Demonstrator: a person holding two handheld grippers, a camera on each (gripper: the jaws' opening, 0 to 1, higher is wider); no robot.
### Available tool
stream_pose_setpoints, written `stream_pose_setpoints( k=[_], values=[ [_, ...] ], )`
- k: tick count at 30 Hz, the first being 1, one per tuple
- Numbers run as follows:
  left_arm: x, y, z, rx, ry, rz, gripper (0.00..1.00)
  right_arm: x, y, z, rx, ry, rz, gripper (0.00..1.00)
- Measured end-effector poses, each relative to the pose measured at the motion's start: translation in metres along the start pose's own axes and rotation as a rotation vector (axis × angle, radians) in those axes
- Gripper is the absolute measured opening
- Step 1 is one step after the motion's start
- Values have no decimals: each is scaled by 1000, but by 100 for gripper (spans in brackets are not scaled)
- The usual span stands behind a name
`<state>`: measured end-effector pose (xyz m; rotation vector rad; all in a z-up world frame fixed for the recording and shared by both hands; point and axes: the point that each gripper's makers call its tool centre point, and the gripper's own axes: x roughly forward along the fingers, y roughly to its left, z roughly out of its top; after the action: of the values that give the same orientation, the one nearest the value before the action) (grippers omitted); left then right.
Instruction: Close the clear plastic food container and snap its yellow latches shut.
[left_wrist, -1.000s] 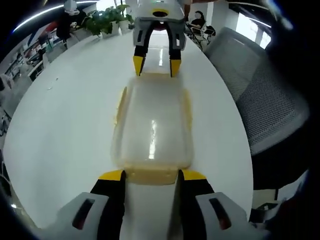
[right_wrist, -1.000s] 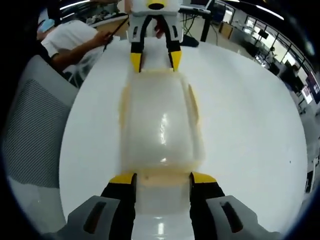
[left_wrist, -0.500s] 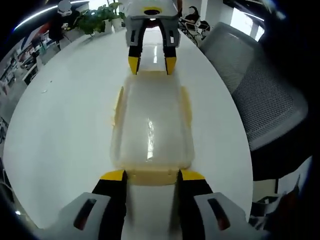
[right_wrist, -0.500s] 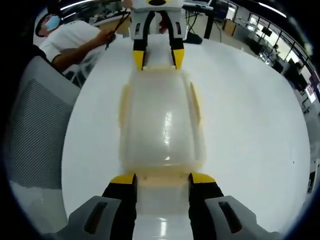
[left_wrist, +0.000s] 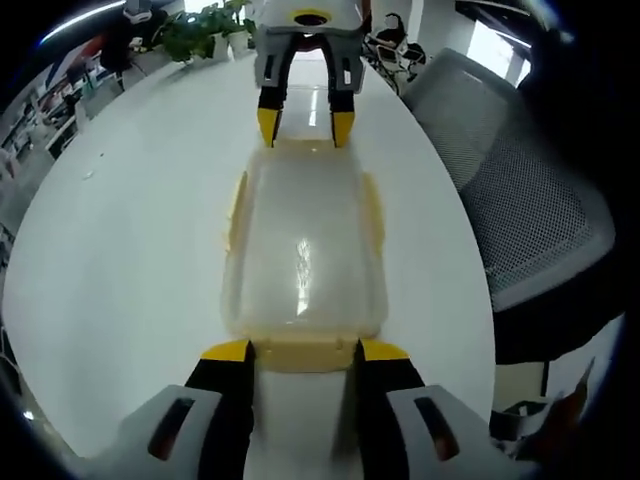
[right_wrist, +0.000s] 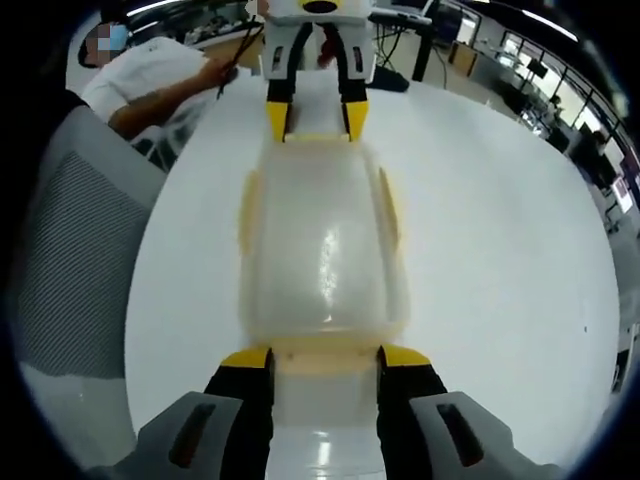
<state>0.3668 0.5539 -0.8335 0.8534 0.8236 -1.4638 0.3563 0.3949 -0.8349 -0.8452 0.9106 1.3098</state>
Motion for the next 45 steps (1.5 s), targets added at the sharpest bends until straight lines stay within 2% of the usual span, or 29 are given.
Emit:
stream_pose_setpoints(
  k=[10, 27, 37, 45],
  values=[
    [-8, -4, 2, 0, -18, 3, 38, -5, 4, 5, 5, -13, 15, 39],
    [-24, 5, 7, 1, -31, 28, 38, -22, -6, 16, -13, -38, -8, 39],
    [-36, 11, 12, 1, -19, 32, 38, -35, -12, 24, -23, -51, -21, 39],
    [-38, 9, 21, -6, -25, 33, 38, -46, -11, 22, -34, -45, -23, 39]
  ],
)
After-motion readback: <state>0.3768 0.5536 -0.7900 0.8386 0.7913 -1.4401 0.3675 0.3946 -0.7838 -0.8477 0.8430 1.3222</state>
